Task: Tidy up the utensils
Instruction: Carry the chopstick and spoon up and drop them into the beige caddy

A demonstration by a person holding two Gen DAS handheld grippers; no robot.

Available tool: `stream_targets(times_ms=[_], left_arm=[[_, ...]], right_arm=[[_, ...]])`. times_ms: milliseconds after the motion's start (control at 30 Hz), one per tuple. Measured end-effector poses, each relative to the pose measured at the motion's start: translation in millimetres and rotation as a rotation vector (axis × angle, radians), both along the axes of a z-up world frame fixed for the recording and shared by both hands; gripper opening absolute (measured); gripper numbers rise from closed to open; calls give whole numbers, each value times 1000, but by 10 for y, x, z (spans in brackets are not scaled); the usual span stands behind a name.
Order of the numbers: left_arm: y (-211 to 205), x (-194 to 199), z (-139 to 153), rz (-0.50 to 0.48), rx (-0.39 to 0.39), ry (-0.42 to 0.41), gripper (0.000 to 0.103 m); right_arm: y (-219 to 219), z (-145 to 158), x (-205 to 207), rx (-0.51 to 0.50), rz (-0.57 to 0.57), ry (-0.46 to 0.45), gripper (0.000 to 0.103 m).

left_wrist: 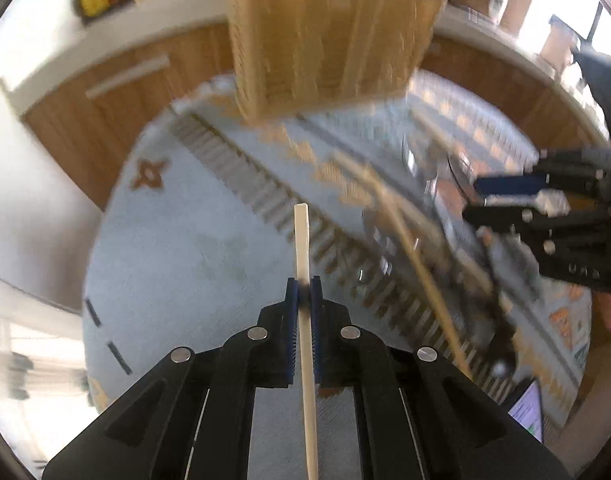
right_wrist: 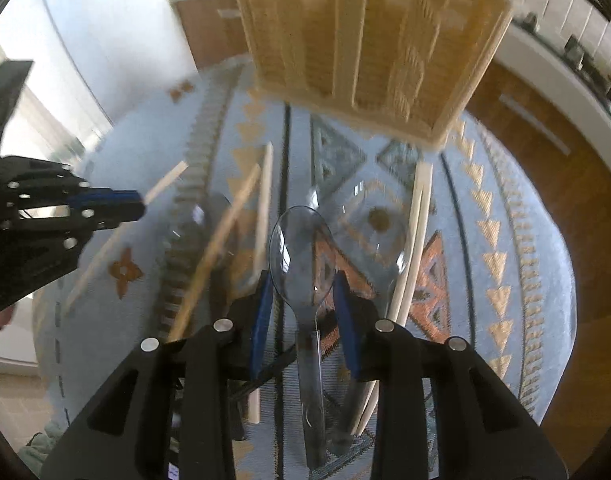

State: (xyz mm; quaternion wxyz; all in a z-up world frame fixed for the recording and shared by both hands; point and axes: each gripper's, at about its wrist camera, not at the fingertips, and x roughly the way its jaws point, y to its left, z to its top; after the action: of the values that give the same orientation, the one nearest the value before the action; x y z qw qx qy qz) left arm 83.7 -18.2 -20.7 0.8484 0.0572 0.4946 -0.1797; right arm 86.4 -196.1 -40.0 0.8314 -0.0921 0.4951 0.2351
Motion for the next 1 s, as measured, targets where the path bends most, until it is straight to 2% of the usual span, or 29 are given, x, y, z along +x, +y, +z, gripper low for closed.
stream_targets(times_ms=[100, 267, 400, 500, 567, 667, 767, 833, 1000], left_arm=[[134, -84, 385, 40, -138, -125, 3], [167, -216, 1152, 92, -280, -442, 3], [20, -58, 1609, 131, -367, -646, 3], [-101, 115, 1810, 183, -418, -785, 3], [-138, 213, 1893, 238, -417, -873, 4], [-156, 363, 1974, 313, -426, -945, 4], [-147, 534, 1948, 364, -419, -979, 4], [-151, 656, 1928, 376, -427, -982, 4], [-177, 932, 1770, 386, -380, -991, 4]], right_arm=[[-89, 292, -61, 136, 15, -76, 28], [-258, 891, -104, 304, -22, -290, 28], [-474, 1340, 8, 423, -92, -441, 28], [-584, 1563, 168, 460, -157, -547, 28], [-690, 1676, 332, 484, -218, -616, 28], [-858, 1728, 601, 542, -276, -644, 28], [-972, 1733, 853, 560, -327, -663, 28], [-1003, 1706, 945, 553, -351, -682, 28], [-905, 1529, 1166, 484, -363, -694, 28]])
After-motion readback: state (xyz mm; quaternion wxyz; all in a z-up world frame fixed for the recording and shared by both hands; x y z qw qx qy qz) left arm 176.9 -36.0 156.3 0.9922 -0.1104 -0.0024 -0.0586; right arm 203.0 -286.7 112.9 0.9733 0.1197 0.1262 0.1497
